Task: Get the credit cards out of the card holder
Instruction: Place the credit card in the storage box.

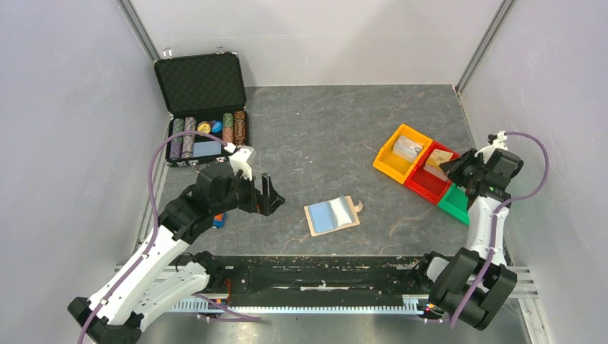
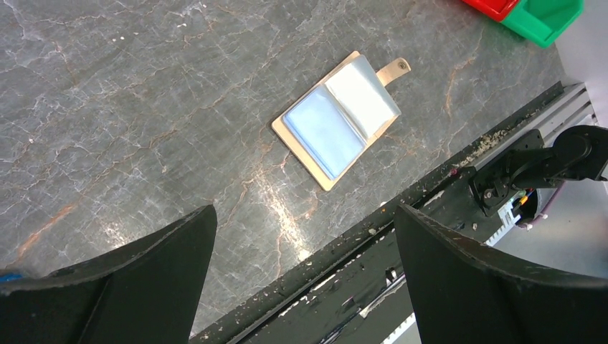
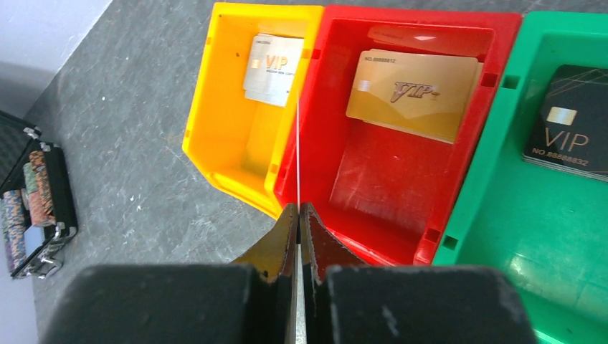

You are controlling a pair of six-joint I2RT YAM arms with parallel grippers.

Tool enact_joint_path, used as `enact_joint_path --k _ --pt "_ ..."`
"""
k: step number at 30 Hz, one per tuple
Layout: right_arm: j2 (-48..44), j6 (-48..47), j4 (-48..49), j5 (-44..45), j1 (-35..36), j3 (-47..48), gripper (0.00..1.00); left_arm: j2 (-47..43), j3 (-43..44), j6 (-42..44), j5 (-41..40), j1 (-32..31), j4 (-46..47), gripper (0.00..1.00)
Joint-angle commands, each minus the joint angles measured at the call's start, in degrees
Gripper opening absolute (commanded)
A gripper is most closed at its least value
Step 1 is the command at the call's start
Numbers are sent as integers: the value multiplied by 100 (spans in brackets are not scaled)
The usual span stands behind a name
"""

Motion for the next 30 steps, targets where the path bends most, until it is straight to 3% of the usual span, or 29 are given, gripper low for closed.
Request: enact_joint_path --k 1,30 --pt "139 -151 55 346 -80 210 0 -138 49 339 -165 30 94 100" --pt "1923 168 727 51 -108 694 0 -27 25 145 -4 31 291 100"
